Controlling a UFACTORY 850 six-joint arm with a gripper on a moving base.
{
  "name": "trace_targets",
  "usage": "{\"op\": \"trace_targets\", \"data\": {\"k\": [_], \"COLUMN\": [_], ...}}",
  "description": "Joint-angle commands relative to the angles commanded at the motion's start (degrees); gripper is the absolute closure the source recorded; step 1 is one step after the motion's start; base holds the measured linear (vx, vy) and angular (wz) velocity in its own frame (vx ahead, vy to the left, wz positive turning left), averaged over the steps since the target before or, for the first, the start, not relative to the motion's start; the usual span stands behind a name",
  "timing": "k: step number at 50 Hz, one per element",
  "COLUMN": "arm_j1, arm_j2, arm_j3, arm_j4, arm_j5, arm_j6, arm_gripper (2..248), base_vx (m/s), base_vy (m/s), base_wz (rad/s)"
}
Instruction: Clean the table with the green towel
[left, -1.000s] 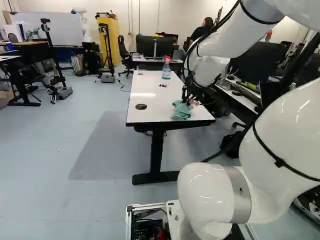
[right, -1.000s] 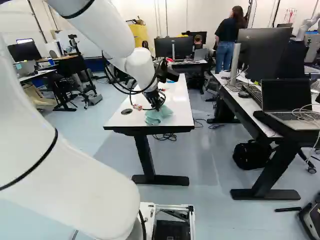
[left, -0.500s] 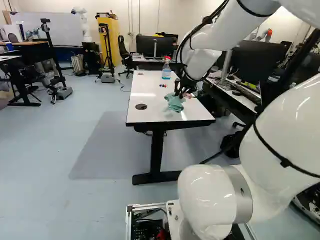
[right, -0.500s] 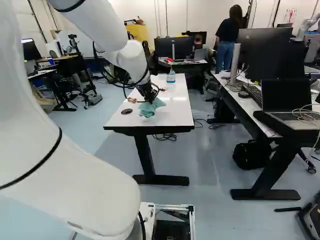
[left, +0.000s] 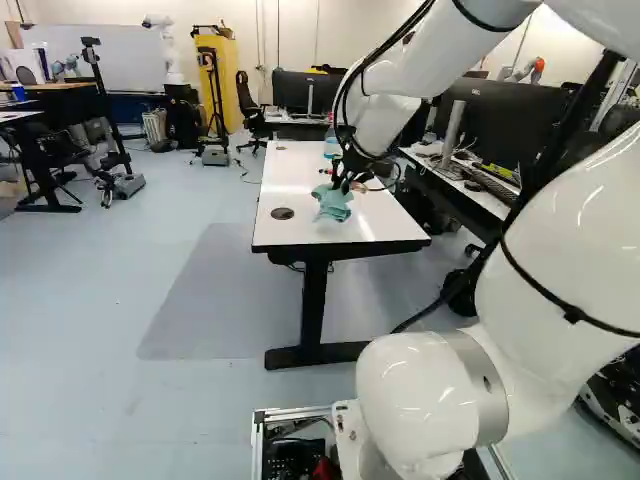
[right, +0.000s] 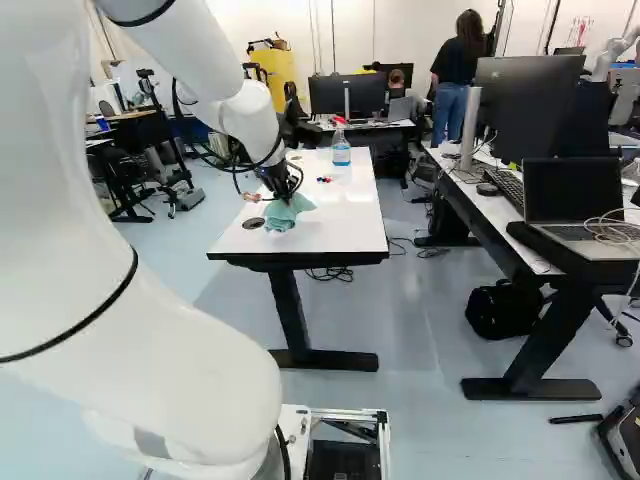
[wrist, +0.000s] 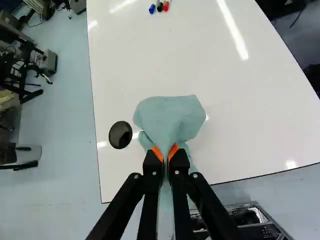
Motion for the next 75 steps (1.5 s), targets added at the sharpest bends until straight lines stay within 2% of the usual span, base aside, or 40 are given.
{"op": "trace_targets", "data": {"k": [61, 75], "arm_j1": [12.51, 12.77], "arm_j2": [-5.64, -5.75], "arm_j3": [-5.56, -5.68], "arm_j4": [0.00, 0.00], "arm_j5": [0.00, 0.00], "arm_j6": [0.00, 0.00], "arm_gripper": [220, 220], "base_vx": [0.000, 0.000], "base_vy": [0.000, 0.000], "base_wz": [0.000, 0.000]}}
